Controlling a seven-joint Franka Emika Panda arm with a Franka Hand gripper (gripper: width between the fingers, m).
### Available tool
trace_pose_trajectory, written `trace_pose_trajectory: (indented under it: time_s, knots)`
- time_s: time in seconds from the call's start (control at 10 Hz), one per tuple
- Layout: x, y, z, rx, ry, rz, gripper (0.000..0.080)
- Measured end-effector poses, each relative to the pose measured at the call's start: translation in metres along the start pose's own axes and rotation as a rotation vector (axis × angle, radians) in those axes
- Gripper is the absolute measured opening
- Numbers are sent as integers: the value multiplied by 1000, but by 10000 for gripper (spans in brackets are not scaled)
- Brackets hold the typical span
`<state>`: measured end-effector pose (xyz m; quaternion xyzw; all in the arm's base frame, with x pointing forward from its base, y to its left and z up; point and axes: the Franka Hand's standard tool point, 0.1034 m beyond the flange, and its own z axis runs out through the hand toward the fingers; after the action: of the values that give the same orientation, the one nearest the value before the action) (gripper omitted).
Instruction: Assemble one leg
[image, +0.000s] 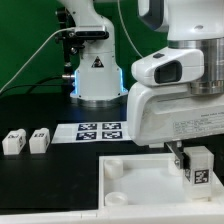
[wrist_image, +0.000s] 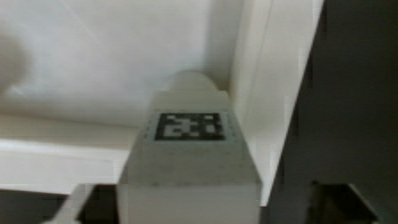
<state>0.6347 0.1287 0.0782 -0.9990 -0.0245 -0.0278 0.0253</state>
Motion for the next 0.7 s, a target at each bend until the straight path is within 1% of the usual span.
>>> trace_pose_trajectory:
  time_s: [0.1,0.2,0.3,0.4,0.5,0.7]
  knots:
    - [0,1,0,0,0,130,404]
    - [0,3,0,-2,0,210,308]
    - [0,4,0,-2,0,273,308]
    - [0,7,2,0,-2,401,302]
    - [0,13,3,7,-7,536,302]
    - [-1,17,4,46,-30,893,295]
